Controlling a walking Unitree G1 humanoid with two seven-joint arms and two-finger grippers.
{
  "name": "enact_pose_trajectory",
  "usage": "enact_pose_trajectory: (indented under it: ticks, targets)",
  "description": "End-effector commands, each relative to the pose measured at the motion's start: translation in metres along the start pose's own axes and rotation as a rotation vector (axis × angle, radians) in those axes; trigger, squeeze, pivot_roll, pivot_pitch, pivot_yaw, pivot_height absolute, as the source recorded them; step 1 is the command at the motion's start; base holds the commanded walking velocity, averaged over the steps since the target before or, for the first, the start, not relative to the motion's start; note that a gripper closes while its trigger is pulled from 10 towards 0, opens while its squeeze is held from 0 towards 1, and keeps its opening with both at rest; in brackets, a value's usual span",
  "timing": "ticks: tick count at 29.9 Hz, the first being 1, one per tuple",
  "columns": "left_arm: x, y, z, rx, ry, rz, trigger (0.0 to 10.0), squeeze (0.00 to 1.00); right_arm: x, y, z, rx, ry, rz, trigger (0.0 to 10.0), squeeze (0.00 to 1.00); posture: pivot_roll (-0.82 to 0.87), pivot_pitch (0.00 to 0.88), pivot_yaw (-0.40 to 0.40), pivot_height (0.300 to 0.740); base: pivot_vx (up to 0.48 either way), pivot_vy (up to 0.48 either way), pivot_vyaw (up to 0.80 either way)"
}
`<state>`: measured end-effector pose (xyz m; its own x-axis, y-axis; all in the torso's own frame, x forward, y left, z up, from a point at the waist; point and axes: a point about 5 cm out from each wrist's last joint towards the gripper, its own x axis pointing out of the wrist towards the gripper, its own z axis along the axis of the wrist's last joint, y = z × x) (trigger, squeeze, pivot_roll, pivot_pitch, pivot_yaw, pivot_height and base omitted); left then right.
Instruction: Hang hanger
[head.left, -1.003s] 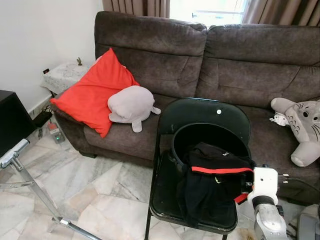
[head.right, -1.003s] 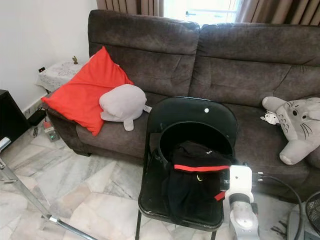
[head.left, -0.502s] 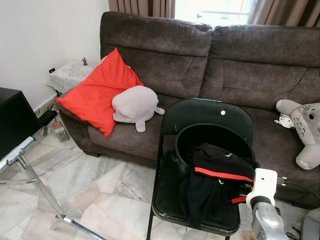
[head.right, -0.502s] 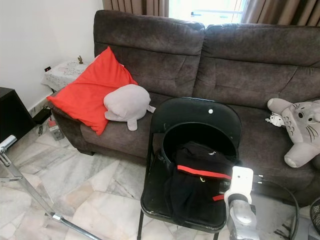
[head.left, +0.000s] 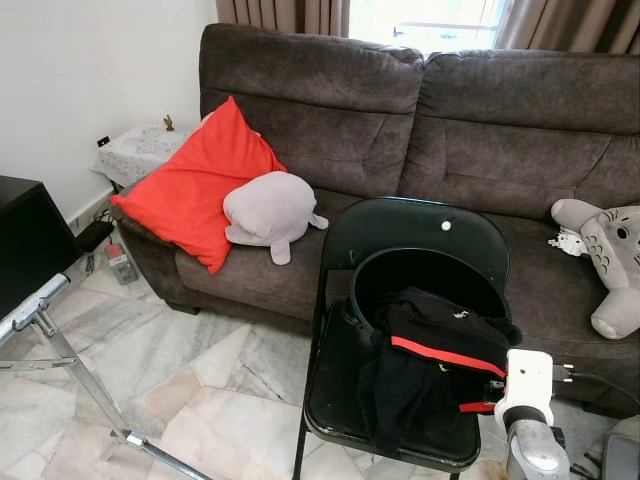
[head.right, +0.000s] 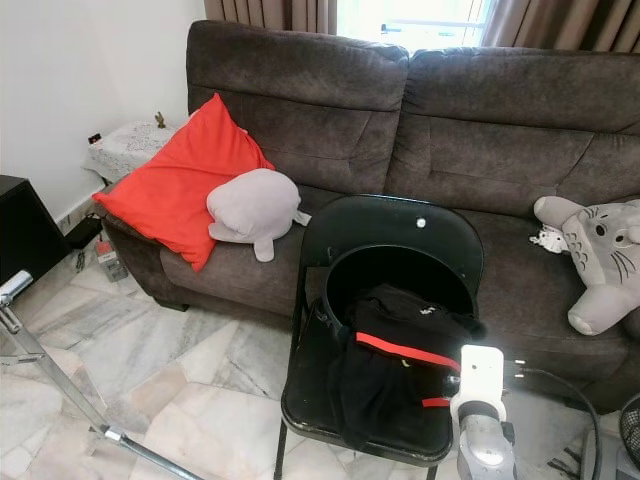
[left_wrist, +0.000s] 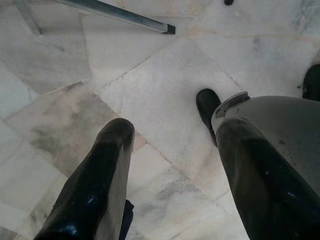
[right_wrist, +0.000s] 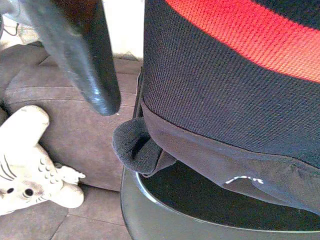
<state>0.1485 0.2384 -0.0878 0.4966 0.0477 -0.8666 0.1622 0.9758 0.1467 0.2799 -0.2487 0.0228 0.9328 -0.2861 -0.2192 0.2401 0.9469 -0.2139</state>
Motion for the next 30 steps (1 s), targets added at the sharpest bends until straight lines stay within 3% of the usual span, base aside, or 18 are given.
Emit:
enact_pose_trajectory:
  ticks: [1, 18, 30]
  targets:
    - [-0.001, 0.001, -0.004, 0.019, 0.011, 0.003, 10.0, 0.00, -0.002, -0.002, -0.003, -0.016, 0.011, -0.011, 0.0, 0.00, -0.04, 0.000, 0.027, 0.740, 0.000, 0.000, 0.00]
    - [-0.001, 0.001, -0.003, 0.020, 0.010, 0.006, 10.0, 0.00, -0.013, -0.002, -0.013, -0.037, 0.016, -0.028, 0.0, 0.00, -0.04, 0.000, 0.023, 0.740, 0.000, 0.000, 0.00]
    - [-0.001, 0.001, -0.004, 0.024, 0.011, 0.008, 10.0, 0.00, -0.005, -0.009, 0.000, -0.072, -0.023, -0.023, 0.0, 0.00, -0.05, 0.000, 0.022, 0.740, 0.000, 0.000, 0.00]
